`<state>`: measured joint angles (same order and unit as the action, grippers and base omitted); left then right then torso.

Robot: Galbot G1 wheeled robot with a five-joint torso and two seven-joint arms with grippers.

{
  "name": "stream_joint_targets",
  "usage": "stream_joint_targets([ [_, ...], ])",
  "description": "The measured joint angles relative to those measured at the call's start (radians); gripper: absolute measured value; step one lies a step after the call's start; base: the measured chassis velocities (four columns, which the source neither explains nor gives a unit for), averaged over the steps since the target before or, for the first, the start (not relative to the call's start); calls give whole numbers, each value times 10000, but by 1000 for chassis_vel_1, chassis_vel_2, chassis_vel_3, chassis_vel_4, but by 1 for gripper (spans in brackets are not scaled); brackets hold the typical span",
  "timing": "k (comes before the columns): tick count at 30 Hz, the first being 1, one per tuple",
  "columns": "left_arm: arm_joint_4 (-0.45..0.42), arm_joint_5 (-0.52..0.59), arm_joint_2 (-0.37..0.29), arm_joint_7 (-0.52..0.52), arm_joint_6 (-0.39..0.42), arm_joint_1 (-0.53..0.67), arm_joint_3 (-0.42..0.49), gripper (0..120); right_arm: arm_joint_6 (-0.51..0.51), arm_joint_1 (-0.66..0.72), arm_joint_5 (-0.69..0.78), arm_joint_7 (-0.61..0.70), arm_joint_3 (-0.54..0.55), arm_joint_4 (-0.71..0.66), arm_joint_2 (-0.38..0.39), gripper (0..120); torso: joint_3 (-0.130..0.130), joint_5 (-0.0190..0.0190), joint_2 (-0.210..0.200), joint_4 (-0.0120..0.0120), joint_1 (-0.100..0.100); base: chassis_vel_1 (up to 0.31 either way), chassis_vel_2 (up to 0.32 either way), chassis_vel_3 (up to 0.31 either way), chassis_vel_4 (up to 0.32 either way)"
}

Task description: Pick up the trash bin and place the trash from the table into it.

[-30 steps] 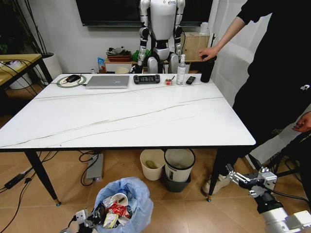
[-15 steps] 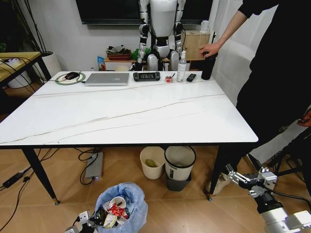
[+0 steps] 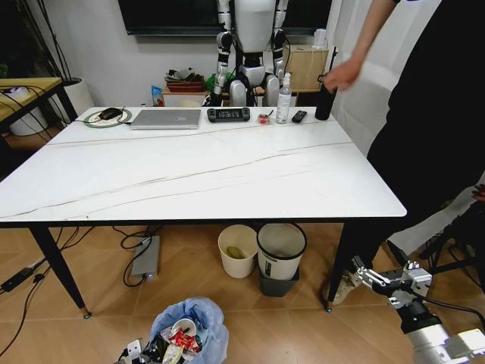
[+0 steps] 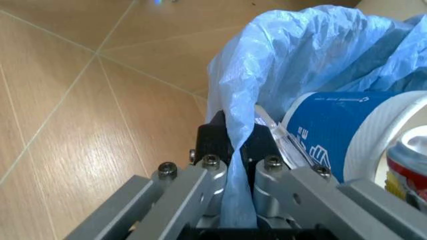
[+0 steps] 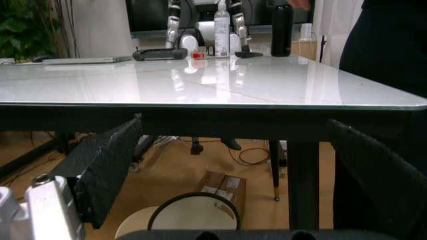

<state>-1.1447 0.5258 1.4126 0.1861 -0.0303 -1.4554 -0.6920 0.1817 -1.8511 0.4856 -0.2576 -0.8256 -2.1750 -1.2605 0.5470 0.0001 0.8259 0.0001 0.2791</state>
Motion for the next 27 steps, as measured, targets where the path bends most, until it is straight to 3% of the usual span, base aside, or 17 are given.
stream_joint_targets([
  [9,448,13,-37,237,-647,246,-124,0,0,0,0,0,0,0,0,100,-167,-1,-287,0,-115,0,0,0,0],
  [27,1699,-112,58,453,-991,1086,-245,0,0,0,0,-1,0,0,0,100,-134,-1,-225,0,-86,0,0,0,0],
])
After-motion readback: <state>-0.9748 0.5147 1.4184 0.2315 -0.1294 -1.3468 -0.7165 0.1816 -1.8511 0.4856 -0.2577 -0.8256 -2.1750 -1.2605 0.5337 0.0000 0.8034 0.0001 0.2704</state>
